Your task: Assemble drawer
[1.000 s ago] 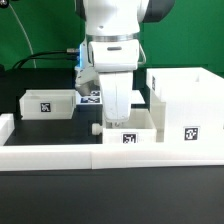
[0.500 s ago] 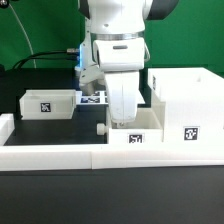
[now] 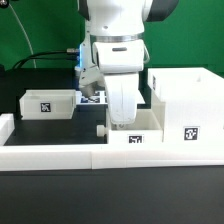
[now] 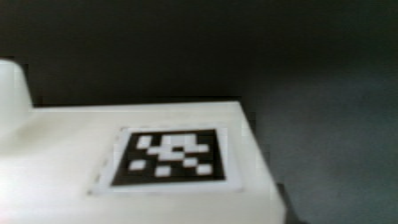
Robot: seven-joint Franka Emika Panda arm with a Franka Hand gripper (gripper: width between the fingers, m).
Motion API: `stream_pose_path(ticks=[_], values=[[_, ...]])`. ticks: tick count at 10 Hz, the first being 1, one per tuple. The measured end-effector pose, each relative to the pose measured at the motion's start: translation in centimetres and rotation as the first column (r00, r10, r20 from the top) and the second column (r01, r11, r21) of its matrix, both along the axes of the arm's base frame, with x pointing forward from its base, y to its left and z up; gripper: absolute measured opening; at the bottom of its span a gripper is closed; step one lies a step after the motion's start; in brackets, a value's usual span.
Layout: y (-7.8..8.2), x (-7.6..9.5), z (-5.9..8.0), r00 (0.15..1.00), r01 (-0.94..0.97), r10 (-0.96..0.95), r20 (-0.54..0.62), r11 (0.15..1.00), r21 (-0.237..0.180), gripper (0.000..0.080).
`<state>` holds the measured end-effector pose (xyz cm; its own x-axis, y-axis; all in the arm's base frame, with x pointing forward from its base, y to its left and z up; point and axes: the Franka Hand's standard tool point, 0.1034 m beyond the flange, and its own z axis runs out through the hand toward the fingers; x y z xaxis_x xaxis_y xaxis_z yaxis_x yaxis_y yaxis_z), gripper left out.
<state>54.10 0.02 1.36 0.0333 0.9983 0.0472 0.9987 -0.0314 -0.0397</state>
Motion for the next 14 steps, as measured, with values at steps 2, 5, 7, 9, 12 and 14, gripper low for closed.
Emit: stream_pose_path(ticks=[2,5,7,9,12,14], values=[[0.19,-0.01,0.0,1.0,0.003,-0.003,-0.001,1.0,0.0,0.0041],[0.15,0.01,-0.06,1.0,0.009,-0.009,0.01,1.0,0.001,0.0041],[0.13,-0.03,-0.08,1.0,0.002,-0.002,0.01,1.0,0.002,0.0041],[0.12,0.04,-0.16,0.999,-0.027,0.027,0.025,1.0,0.004,0.0041],[0.17,-0.01,-0.26,0.999,-0.027,0.027,0.037,1.0,0.006,0.0041],[0.38,0.02,-0.23,0.999,-0.03,0.03,0.038,1.0,0.006,0.0041]])
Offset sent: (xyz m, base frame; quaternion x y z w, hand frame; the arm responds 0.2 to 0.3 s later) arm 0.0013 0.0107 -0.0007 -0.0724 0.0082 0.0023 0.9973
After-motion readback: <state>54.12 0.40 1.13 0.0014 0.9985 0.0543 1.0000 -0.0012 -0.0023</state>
